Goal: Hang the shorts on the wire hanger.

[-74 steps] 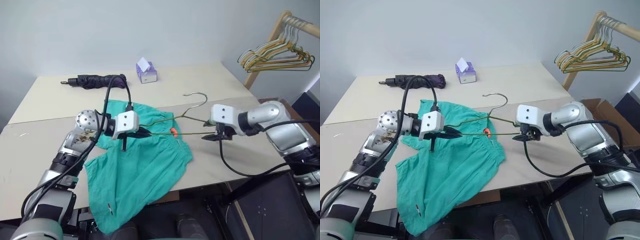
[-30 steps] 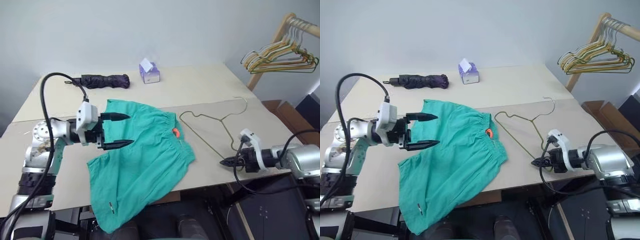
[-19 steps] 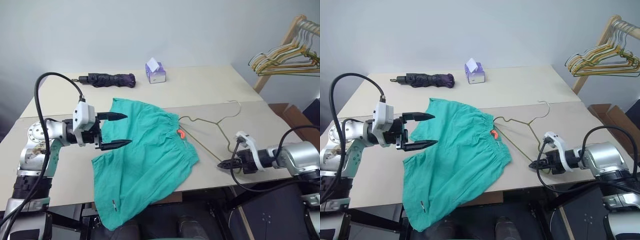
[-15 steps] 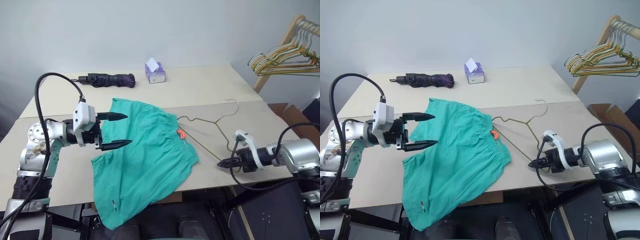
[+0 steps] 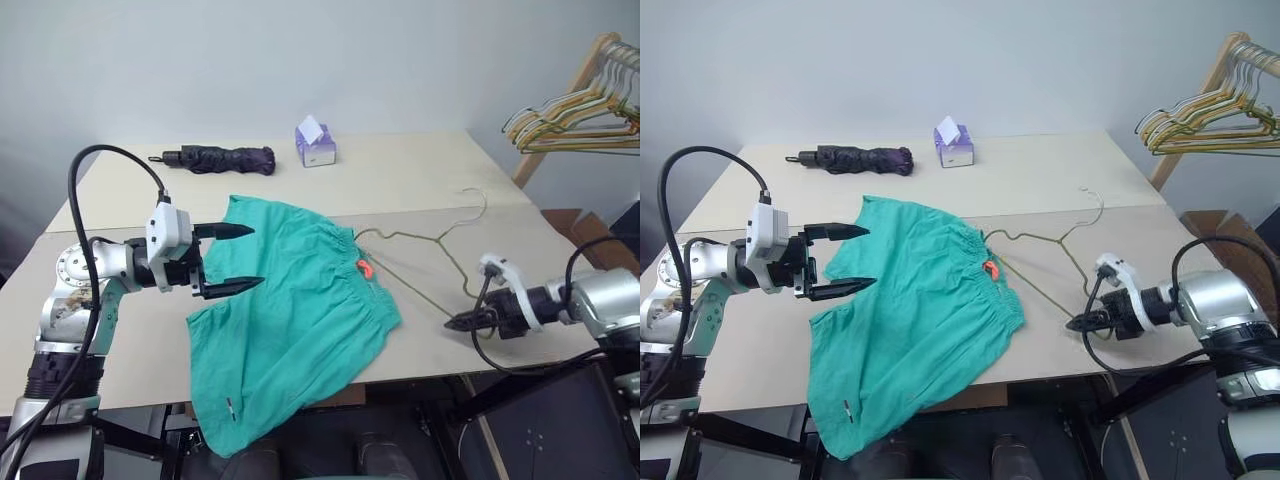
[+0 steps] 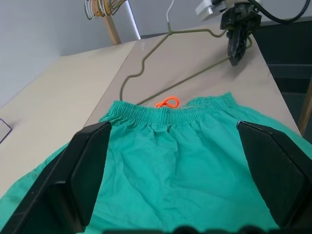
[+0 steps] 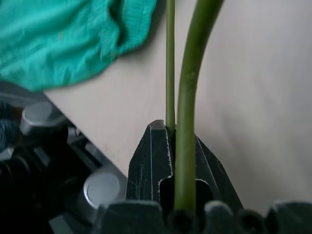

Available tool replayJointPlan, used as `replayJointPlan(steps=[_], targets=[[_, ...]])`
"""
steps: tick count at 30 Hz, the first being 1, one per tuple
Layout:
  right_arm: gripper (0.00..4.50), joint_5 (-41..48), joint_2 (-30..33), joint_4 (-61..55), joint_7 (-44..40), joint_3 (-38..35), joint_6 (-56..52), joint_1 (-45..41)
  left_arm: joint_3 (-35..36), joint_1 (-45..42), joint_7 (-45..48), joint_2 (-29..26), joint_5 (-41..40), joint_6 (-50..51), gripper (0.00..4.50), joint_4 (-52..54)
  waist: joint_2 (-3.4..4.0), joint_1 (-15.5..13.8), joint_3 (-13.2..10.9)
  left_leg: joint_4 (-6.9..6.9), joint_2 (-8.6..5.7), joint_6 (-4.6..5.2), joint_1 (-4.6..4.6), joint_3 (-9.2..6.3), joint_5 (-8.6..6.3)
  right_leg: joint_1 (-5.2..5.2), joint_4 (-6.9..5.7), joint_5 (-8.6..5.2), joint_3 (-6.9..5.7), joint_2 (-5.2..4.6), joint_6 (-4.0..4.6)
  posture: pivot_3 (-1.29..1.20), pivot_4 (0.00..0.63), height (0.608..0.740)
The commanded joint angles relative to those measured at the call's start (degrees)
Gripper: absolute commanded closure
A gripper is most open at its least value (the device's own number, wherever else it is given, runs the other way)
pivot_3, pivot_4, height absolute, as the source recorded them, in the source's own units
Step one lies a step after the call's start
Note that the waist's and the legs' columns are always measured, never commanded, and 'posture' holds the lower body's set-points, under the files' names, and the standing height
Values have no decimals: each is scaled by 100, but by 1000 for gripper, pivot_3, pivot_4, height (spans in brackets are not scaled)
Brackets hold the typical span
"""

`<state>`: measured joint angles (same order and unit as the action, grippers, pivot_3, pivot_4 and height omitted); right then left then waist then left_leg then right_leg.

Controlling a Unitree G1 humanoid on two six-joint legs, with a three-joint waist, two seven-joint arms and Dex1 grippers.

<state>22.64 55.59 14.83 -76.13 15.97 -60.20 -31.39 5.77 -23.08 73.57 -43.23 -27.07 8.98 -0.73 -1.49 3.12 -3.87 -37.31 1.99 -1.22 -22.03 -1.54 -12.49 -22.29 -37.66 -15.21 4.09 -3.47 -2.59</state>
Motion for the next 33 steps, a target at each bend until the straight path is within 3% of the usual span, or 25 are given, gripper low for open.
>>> replayJointPlan(steps=[1,13,33], targets=[[4500,-65,169,-132,-244,54,149,-119,80,-77,-82,-74,23,-35,44,131,0,1,0,0,0,0,1,0,0,0,0,0,0,0,0,21,24,740],[4500,-371,332,244,-618,193,573,-367,179,174,-224,-189,0,-41,44,340,-1,-100,-1,1,0,0,-2,0,0,-1,4,0,-2,0,0,50,32,740],[4500,-588,726,151,-1172,158,1221,-86,155,178,-264,-265,-29,-55,44,324,2,-207,-3,3,1,0,0,3,-1,-2,4,-21,-1,1,-35,48,33,740]])
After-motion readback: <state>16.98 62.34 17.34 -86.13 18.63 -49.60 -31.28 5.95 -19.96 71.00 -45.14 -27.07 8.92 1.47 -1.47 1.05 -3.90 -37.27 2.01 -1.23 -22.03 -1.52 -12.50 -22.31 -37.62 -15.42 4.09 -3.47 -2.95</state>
